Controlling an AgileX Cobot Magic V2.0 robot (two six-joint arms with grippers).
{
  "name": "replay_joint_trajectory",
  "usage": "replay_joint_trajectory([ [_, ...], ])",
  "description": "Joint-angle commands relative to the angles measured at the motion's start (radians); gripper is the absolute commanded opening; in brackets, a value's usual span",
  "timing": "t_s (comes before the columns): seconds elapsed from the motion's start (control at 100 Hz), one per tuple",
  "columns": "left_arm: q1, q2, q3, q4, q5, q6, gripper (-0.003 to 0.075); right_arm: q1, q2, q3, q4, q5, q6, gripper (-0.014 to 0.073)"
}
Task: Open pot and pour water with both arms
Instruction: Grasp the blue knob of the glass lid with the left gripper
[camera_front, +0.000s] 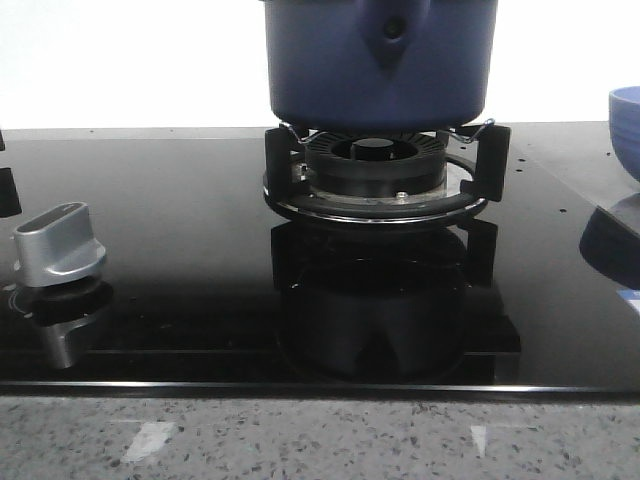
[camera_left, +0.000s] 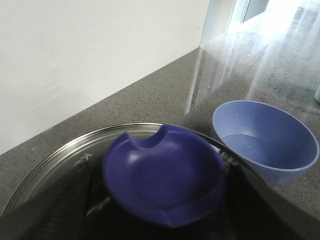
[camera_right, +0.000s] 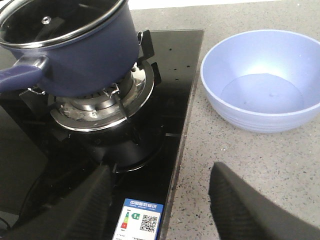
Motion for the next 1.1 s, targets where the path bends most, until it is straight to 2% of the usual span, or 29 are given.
replay_joint_trajectory([
  [0.0,-0.008,-0.029,-0.036,-0.099,-0.002,0.062,0.0487,0.004,0.016,-0.034,0.014,-0.074,-0.014,0.0393],
  [0.17,-0.008,0.002,-0.036,-0.163,0.029,0.143,0.0487,0.004,0.016,-0.034,0.014,-0.074,-0.014,0.0393],
  [0.62,-0.008,0.016,-0.036,-0.220,0.021,0.215,0.0472,0.004,0.016,-0.034,0.014,-0.074,-0.014,0.0393],
  [0.71,-0.008,0.016,-0.036,-0.233,0.021,0.215,0.0438,0.004,0.016,-0.034,0.014,-0.074,-0.014,0.0393],
  [0.95,-0.008,0.016,-0.036,-0.233,0.023,0.215,0.0267,0.004,0.016,-0.034,0.012,-0.074,-0.014,0.0393],
  [1.09,-0.008,0.006,-0.036,-0.241,0.024,0.215,0.0259,0.004,0.016,-0.034,-0.013,-0.074,-0.014,0.0393],
])
